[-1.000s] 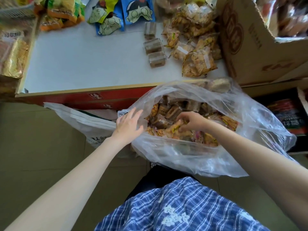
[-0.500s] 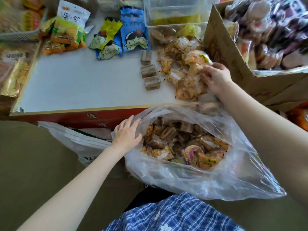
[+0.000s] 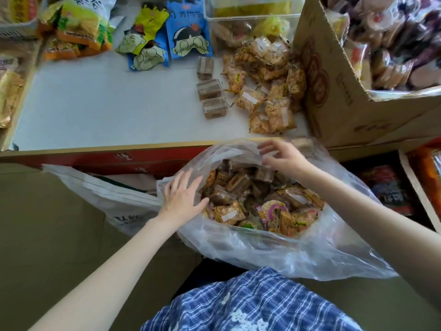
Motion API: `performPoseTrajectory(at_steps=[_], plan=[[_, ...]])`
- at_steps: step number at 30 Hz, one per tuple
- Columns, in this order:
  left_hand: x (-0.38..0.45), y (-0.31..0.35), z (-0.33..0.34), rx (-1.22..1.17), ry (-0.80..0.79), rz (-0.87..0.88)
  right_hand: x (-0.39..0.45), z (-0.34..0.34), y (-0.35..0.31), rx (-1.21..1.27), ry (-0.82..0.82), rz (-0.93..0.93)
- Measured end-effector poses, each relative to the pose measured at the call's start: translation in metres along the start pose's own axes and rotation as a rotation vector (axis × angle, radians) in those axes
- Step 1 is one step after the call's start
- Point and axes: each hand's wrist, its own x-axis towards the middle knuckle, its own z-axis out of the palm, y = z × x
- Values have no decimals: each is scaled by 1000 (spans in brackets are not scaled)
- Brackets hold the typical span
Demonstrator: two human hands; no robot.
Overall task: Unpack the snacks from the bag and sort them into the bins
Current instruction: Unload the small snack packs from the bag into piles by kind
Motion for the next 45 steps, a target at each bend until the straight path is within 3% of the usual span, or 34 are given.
performPoseTrajectory(at_steps=[2,4,7,12,15,18,21,26,32,38,42,45], plan=[[-5,0,7,36,-32,30,-17,26,17,-199,-281,-19],[-8,-4,10,44,-50,45,-24,46,32,-266,-389,16],[-14,-14,16,23,-50,63,-20,62,44,-348,-393,-4],[-27,-28,30,97,-75,120,1,101,56,-624,-529,-219],[-34,-36,38,237,-145,155,17,126,59,-601,-486,-216],[-41,-45,49,330,-289,156,31,144,58,-766,-495,-190],[-46,-51,53,245,-326,133,32,154,56,-877,-445,-243],[-35,-42,25,-78,-39,105,21,131,50,-660,-281,-258],[-3,-34,11,-18,199,21,10,63,25,-239,-138,-171],[14,-27,2,-50,107,-69,39,22,-16,747,58,13],[16,-31,1,-141,-56,-108,75,32,-29,922,111,89],[17,-38,2,-166,-123,-121,91,30,-44,1023,131,37]])
